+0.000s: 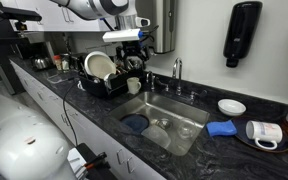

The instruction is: Remove the fork from the sink and put it in the white mug on the left

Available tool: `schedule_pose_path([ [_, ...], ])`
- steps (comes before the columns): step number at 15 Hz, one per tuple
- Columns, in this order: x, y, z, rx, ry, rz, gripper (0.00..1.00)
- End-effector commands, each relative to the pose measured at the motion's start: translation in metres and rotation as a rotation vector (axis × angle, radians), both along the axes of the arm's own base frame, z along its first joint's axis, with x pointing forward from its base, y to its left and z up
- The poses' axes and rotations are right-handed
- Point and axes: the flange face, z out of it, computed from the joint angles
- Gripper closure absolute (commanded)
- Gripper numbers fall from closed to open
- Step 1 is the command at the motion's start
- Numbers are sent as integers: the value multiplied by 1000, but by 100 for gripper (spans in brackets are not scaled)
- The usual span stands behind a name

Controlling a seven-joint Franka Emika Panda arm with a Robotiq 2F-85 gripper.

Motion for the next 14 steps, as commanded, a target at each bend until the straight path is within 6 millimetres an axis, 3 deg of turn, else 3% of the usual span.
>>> schedule_pose_path([
  [1, 33, 5, -46, 31, -47, 140, 0],
  [6, 70, 30, -111, 157, -13, 268, 0],
  [10, 77, 44, -156, 225, 148, 253, 0],
  [14, 73, 51, -183, 225, 368, 152, 0],
])
